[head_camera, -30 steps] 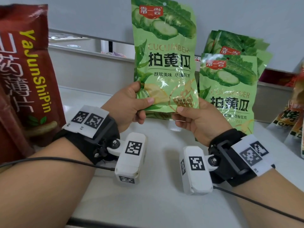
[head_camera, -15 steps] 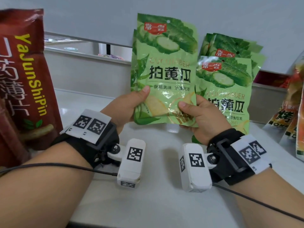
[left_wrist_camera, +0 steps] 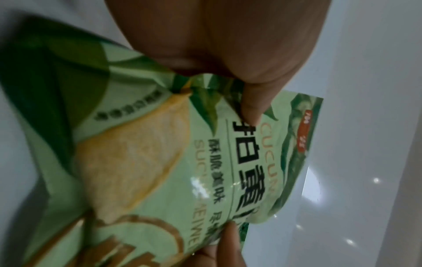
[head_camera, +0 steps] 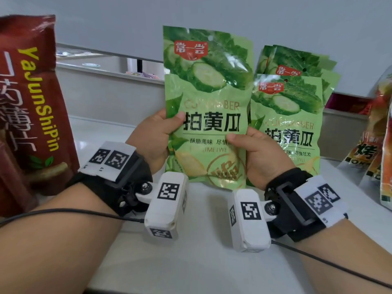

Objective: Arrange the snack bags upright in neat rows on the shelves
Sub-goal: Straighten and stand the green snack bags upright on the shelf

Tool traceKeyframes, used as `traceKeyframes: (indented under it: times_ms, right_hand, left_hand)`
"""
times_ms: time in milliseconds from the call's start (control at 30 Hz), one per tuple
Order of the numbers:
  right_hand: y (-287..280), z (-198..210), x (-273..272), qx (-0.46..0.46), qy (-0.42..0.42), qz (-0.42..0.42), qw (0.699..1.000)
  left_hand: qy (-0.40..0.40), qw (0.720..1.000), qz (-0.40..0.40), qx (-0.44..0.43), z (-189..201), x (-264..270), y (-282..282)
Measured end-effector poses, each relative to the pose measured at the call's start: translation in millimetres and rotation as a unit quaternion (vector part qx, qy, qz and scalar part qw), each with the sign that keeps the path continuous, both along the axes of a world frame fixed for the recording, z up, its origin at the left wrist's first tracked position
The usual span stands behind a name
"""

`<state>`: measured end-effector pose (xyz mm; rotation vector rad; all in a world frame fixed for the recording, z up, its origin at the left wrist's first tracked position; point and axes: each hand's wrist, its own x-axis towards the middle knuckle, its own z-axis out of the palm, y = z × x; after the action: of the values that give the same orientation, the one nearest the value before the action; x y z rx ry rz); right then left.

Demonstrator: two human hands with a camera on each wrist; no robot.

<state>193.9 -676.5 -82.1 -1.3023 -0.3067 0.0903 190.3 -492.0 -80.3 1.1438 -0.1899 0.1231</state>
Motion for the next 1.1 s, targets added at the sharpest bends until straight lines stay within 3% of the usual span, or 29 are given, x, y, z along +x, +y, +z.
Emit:
traceKeyframes:
  times_ms: [267,600,800,967,1100]
  right_hand:
    - [-2,4,0,0.044,-0.061,-0.073,0.995]
    - [-11,17,0,0.092,-0.011,-0.144,0.985]
    - [-6,21,-3,0.08,-0.005,-0.092,0.993]
    - [-5,25,-4,0.112,-0.004,-0.047,0.993]
    - [-4,27,-8,0.086,0.006,-0.051,0.995]
  left_hand:
    - [-0.01,0.999,-0.041,0.034,-5,0,-4]
    - [0.018,0.998,-0.048,0.03,0,-7,-7]
    - [-0.036,0.999,-0.01,0.018,26,-13,-8]
    - [-0.038,0.999,0.023,0.006,35,-17,-8]
    - [-0.029,0.998,0.052,-0.013,36,-26,-7]
